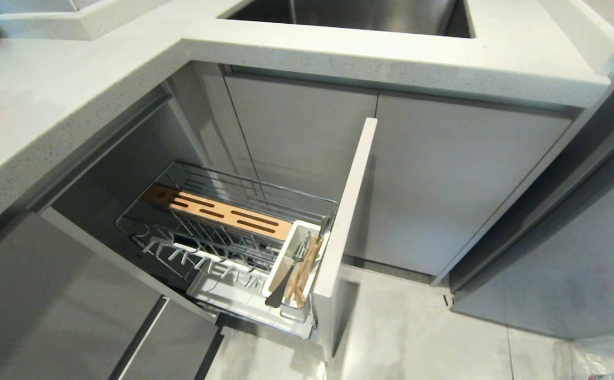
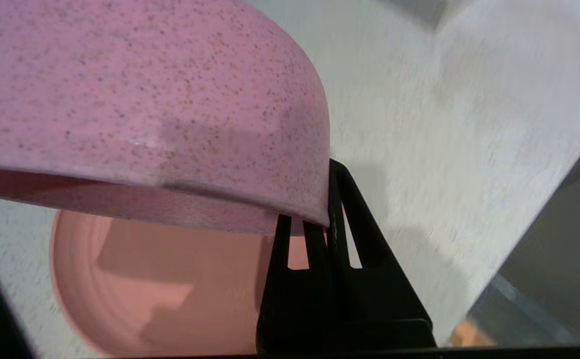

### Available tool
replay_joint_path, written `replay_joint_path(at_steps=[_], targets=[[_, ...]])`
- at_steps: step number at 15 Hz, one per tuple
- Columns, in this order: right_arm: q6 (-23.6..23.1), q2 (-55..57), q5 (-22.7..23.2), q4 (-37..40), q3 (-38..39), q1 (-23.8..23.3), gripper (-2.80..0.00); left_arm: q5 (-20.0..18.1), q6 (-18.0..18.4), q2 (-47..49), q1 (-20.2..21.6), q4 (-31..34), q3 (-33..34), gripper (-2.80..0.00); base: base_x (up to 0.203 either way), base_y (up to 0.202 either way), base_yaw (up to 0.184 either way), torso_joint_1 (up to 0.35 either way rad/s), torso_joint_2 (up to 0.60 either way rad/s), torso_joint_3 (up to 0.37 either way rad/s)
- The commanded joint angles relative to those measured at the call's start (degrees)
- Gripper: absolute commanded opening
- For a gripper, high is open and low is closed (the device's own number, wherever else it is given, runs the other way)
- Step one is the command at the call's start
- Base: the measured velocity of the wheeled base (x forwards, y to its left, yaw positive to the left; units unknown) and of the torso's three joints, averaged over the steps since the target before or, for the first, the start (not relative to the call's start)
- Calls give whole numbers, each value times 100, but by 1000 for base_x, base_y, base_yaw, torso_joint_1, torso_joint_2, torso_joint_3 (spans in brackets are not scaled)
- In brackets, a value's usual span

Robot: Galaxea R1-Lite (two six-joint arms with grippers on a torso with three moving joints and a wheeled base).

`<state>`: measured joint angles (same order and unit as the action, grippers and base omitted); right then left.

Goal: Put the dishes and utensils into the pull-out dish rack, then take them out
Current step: Take the bowl out of the cupboard

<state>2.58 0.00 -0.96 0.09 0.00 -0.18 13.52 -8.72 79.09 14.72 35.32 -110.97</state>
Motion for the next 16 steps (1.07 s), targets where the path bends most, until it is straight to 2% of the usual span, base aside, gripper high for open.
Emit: replay_joint_path(at_steps=[1,3,4,5,7,9,11,12,16], targets=[[3,0,0,0,9,1,-280,-312,205,83,118,419,-70,-280,0,0,0,0,0,0],[5,0,0,0,9,1,-280,-743,495,113,164,512,-117,-280,0,0,0,0,0,0],[-2,0,0,0,9,1,-280,-747,915,129,163,505,-137,-280,0,0,0,0,0,0],[-2,0,0,0,9,1,-280,-750,1572,144,167,543,-141,-280,0,0,0,0,0,0],[0,0,0,0,9,1,-280,-700,2317,197,201,964,-150,-280,0,0,0,0,0,0],[5,0,0,0,9,1,-280,-588,2855,240,400,1431,-148,-280,0,0,0,0,0,0],[1,0,0,0,9,1,-280,-393,3141,231,478,1803,-144,-280,0,0,0,0,0,0],[-4,0,0,0,9,1,-280,-118,3270,224,479,1861,-144,-280,0,0,0,0,0,0],[0,0,0,0,9,1,-280,605,3377,246,480,1910,-144,-280,0,0,0,0,0,0]])
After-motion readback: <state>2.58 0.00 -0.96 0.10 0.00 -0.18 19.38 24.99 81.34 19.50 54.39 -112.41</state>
